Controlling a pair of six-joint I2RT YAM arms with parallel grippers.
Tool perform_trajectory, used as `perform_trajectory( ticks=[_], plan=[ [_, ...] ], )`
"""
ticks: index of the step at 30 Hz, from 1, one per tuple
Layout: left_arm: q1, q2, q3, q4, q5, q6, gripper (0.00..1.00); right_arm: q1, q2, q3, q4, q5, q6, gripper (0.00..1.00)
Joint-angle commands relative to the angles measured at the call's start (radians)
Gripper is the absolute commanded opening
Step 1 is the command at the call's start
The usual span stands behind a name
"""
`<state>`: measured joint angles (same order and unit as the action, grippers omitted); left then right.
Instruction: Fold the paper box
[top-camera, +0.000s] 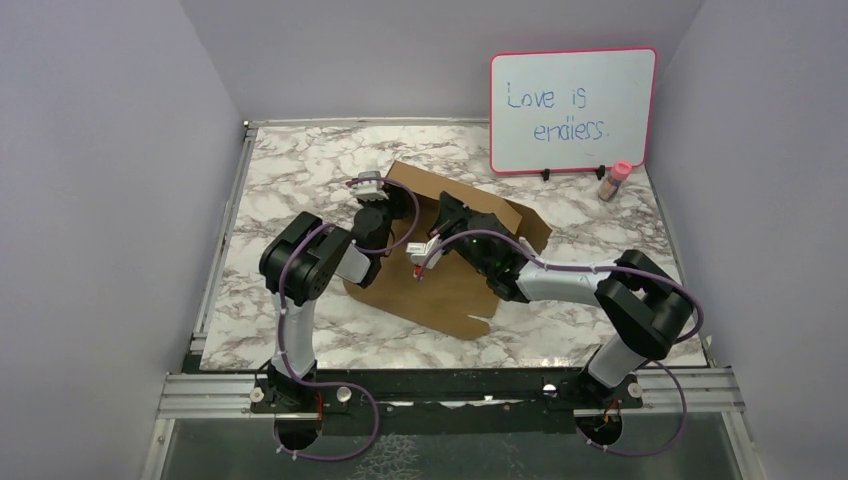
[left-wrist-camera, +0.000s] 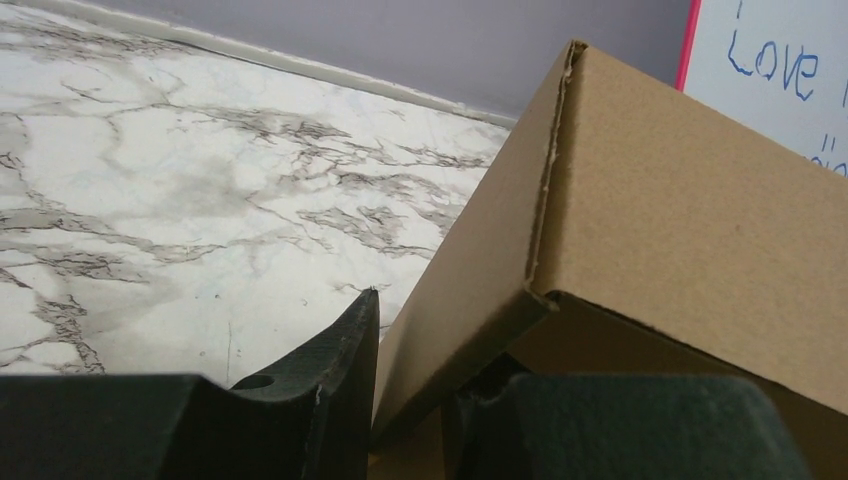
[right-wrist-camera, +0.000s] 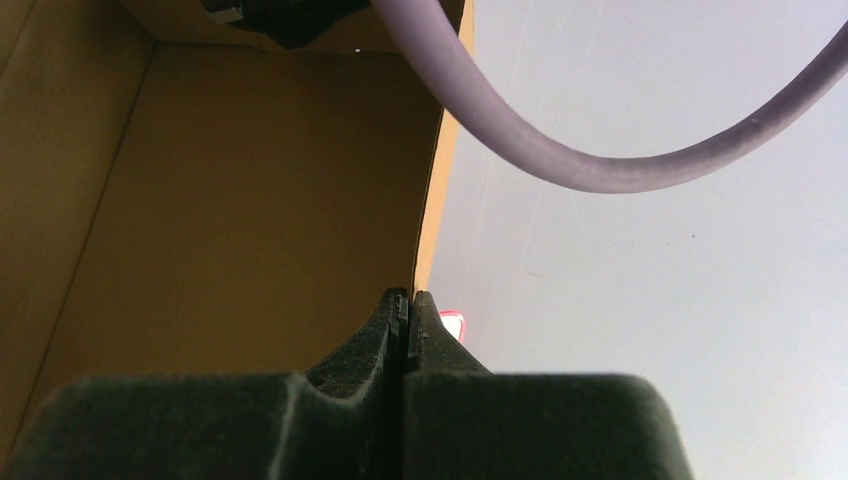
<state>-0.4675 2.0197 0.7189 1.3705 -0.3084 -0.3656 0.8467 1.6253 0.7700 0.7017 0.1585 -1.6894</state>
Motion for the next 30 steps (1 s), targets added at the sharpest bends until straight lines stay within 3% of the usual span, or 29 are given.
perform_trajectory(
  ticks=[1,15,24,27,30],
  plan=[
    [0.019,-0.005,0.044,-0.083,-0.209,-0.06,0.24,0.017,0.027,-0.012,-0.111,-0.046,0.03,0.01],
    [-0.029,-0.012,0.053,-0.096,-0.435,-0.064,0.23,0.016,0.02,-0.015,-0.116,-0.053,0.036,0.01],
    [-0.026,-0.033,0.03,-0.13,-0.424,-0.18,0.25,0.017,0.006,-0.014,-0.126,-0.05,0.048,0.01],
    [-0.018,-0.05,0.009,-0.138,-0.392,-0.222,0.3,0.017,0.004,-0.014,-0.131,-0.052,0.054,0.01],
    [-0.01,-0.05,-0.034,-0.03,-0.318,-0.19,0.44,0.016,0.008,-0.013,-0.128,-0.052,0.054,0.01]
  ],
)
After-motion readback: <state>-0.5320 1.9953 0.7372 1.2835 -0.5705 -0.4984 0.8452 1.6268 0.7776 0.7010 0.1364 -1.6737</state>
